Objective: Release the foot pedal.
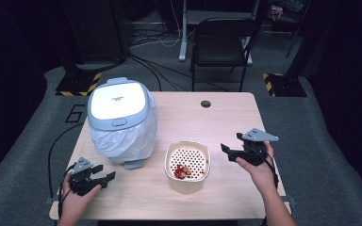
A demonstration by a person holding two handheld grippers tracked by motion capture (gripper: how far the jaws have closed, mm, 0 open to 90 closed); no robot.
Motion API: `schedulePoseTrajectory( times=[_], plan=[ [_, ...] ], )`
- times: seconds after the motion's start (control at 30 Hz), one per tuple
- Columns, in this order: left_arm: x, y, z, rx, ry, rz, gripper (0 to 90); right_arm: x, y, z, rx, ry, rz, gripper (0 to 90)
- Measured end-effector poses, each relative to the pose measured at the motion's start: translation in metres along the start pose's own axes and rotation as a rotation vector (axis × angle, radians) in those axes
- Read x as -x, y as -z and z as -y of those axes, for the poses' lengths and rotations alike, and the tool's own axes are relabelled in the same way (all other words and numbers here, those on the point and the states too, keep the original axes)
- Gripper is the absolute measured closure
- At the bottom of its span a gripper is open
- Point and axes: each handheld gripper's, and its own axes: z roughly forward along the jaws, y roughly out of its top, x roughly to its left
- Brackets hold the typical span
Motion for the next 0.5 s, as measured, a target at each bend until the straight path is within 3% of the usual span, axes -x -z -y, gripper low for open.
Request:
schedulePoseTrajectory(
  times=[0.1,0.33,0.5],
  plan=[
    [-0.005,-0.002,0.003,-0.006,0.018,-0.016,33.3,0.001,-0.007,0.018,-0.035,-0.004,0.021,21.4],
    [-0.013,-0.009,0.008,-0.016,0.058,-0.049,33.3,0.011,-0.017,0.050,-0.055,-0.046,0.062,21.4],
    [-0.017,-0.010,0.008,-0.019,0.055,-0.083,33.2,0.016,-0.023,0.067,-0.106,-0.010,0.096,21.4]
  ],
)
